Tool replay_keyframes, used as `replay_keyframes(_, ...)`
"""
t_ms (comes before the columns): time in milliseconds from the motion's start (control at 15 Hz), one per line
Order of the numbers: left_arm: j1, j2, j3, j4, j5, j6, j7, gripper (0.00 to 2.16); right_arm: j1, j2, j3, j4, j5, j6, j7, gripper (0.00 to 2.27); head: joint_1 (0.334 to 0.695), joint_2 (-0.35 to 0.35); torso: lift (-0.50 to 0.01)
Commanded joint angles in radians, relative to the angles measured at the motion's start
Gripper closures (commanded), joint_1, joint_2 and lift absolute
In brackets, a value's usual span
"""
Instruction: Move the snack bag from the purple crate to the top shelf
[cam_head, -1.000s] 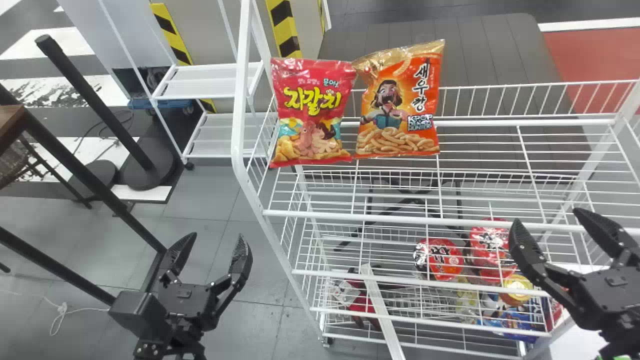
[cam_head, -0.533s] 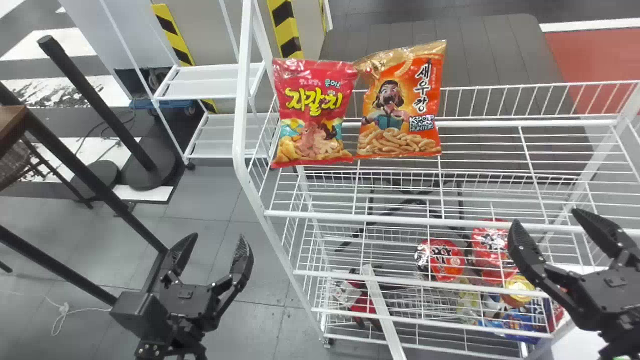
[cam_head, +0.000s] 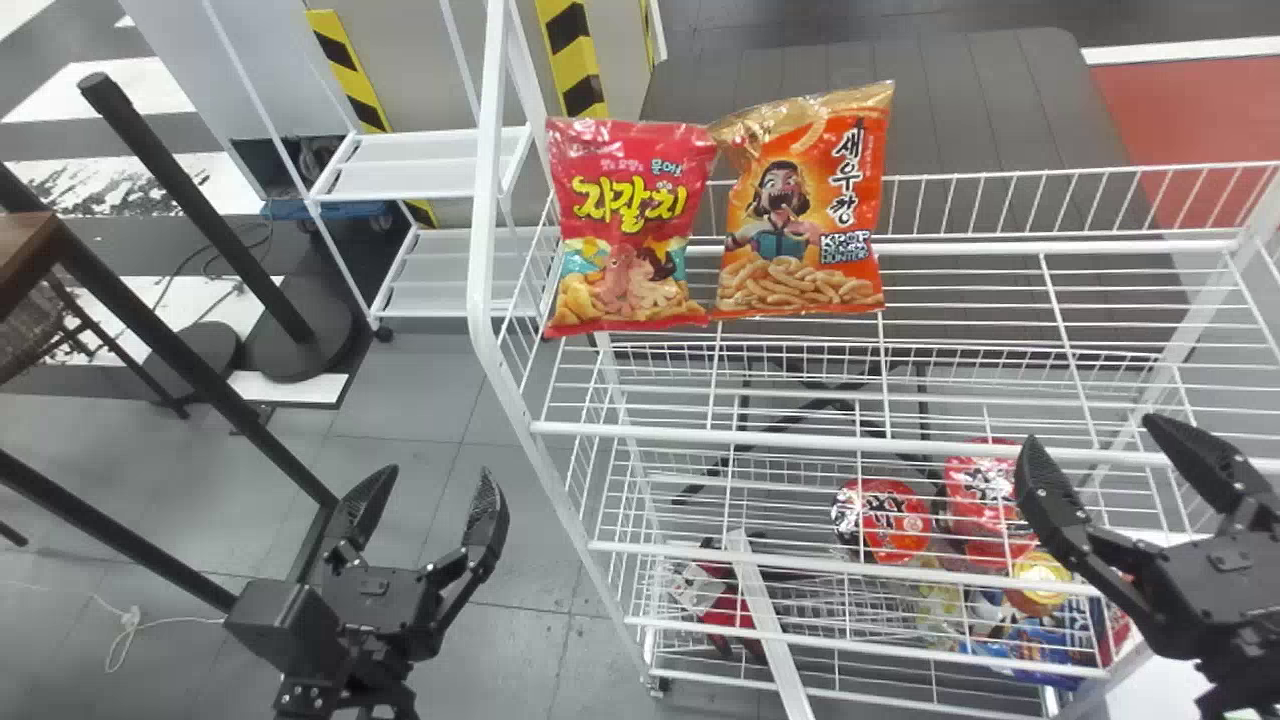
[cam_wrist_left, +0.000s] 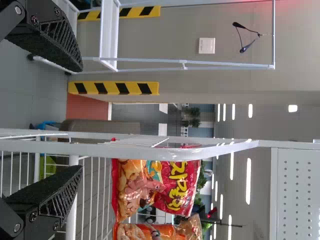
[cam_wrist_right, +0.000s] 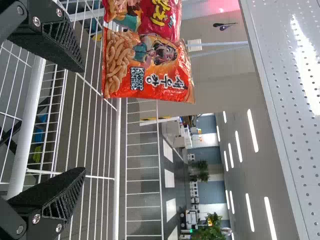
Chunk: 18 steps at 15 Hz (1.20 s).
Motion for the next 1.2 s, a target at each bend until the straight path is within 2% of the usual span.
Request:
replay_keyframes(0, -0.001, 0.000, 0.000, 0.002, 0.000, 0.000, 0.000, 0.13, -0.001, 0.001, 0.002, 0.002, 0.001, 0.000, 0.000, 0.12, 0.695, 0.218, 0.000)
replay_keyframes(1133, -0.001, 0.003, 0.000, 0.006, 0.002, 0.000, 0.000, 0.13, -0.006, 0.001, 0.009, 0.014, 0.003, 0.000, -0.012, 0.12, 0.695, 0.221, 0.000)
